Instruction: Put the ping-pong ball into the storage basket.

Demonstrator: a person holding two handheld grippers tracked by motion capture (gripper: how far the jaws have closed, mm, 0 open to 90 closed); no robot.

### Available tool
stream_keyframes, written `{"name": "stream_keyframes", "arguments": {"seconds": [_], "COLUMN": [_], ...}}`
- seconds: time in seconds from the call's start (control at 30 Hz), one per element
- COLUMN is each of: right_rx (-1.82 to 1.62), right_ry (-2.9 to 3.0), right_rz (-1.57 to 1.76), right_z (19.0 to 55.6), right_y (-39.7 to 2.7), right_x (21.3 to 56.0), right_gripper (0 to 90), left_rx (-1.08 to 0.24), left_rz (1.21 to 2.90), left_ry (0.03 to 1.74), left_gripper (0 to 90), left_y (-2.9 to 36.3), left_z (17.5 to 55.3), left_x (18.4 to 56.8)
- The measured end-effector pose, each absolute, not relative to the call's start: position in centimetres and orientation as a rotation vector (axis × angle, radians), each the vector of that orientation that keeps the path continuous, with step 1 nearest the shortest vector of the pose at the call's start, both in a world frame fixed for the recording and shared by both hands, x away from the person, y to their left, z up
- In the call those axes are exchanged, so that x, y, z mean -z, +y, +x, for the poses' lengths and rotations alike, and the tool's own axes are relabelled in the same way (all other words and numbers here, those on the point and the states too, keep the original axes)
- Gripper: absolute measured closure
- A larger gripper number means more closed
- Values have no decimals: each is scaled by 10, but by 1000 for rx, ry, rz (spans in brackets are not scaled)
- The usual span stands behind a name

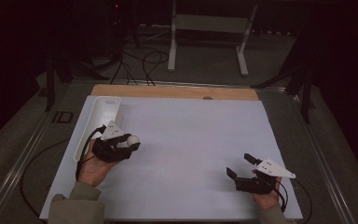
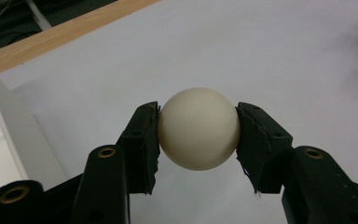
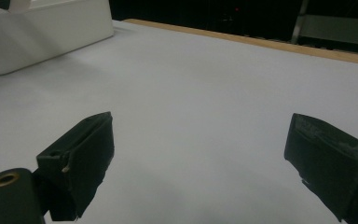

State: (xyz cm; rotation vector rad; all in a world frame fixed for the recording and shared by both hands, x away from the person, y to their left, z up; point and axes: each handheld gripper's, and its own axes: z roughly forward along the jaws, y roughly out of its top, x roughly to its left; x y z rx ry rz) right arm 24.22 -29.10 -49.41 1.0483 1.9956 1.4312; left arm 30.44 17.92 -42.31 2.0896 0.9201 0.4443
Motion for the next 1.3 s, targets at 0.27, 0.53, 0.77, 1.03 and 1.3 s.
{"name": "stream_keyframes", "arguments": {"seconds": [0.27,0.53,0.77,1.03,1.3], "right_rx": [-1430,-1429,-1429,-1429,-1429], "right_ry": [1996,1998,1997,1997,1995], "right_rz": [1051,1051,1051,1051,1050], "right_z": [242,242,242,242,242], "right_y": [-290,-290,-290,-290,-290], "right_x": [494,494,494,494,494], "right_gripper": [79,79,79,80,79], "left_rx": [-449,-457,-464,-467,-472], "left_rz": [2089,2083,2080,2076,2069], "left_ry": [926,935,941,947,957], "left_gripper": [515,514,515,515,515], "left_y": [182,186,189,191,194], "left_z": [304,303,303,302,302], "left_x": [423,422,422,421,421]}}
